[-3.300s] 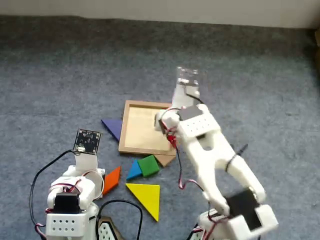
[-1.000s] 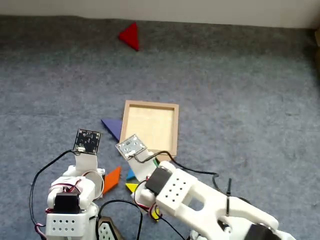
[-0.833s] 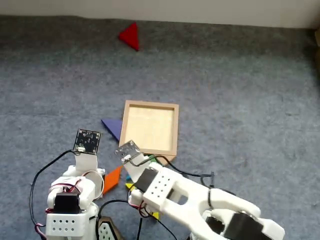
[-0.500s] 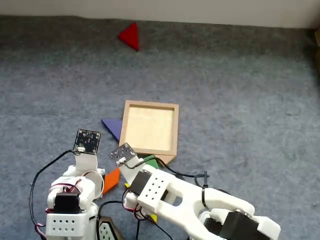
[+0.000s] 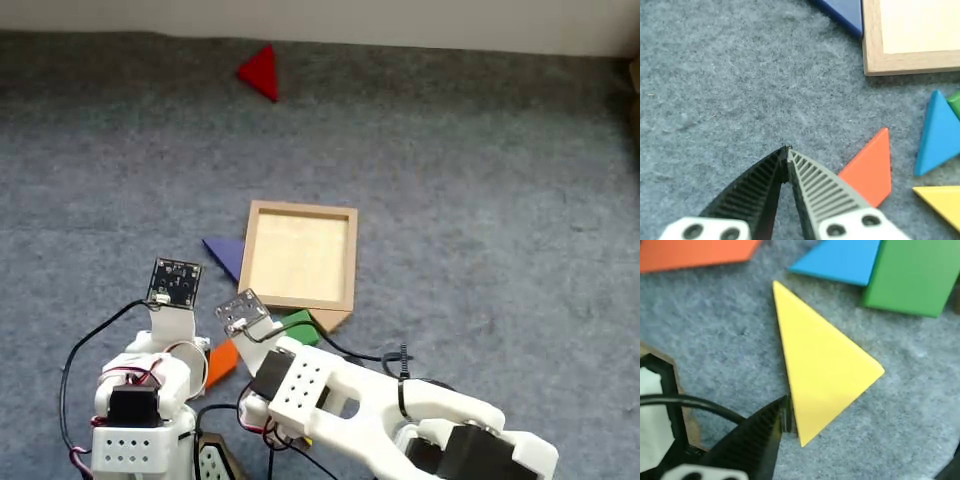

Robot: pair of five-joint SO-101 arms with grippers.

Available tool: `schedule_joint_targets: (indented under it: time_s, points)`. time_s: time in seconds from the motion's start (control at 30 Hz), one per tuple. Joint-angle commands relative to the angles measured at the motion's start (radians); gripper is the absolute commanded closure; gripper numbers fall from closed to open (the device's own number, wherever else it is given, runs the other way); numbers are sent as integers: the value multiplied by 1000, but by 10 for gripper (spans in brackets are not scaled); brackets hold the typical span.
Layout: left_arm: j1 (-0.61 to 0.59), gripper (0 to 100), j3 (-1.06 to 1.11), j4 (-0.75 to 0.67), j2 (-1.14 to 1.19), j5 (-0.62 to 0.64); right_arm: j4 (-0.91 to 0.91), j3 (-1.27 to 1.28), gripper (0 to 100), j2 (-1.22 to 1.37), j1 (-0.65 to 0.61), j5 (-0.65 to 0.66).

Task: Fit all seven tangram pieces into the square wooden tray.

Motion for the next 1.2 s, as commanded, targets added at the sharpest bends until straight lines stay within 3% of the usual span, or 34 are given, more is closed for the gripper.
schedule_joint_targets:
  time_s: [0.0, 0.13, 0.6, 0.87, 1.07, 1.17]
  points:
    - [-10, 993, 19, 6, -41, -3, -48, -50, 530, -5, -15, -51]
    - [-10, 993, 19, 6, -41, -3, -162, -38, 530, -5, -16, -69]
    - [-12, 993, 19, 6, -41, -5, -173, 53, 530, 7, -10, -63]
    - [-10, 993, 19, 6, -41, -5, -332, 142, 533, 8, -10, -61]
    - [-10, 993, 19, 6, -41, -5, -337, 142, 655, -1, -10, -61]
    - [-10, 993, 19, 6, -41, -5, -335, 142, 670, -4, -8, -60]
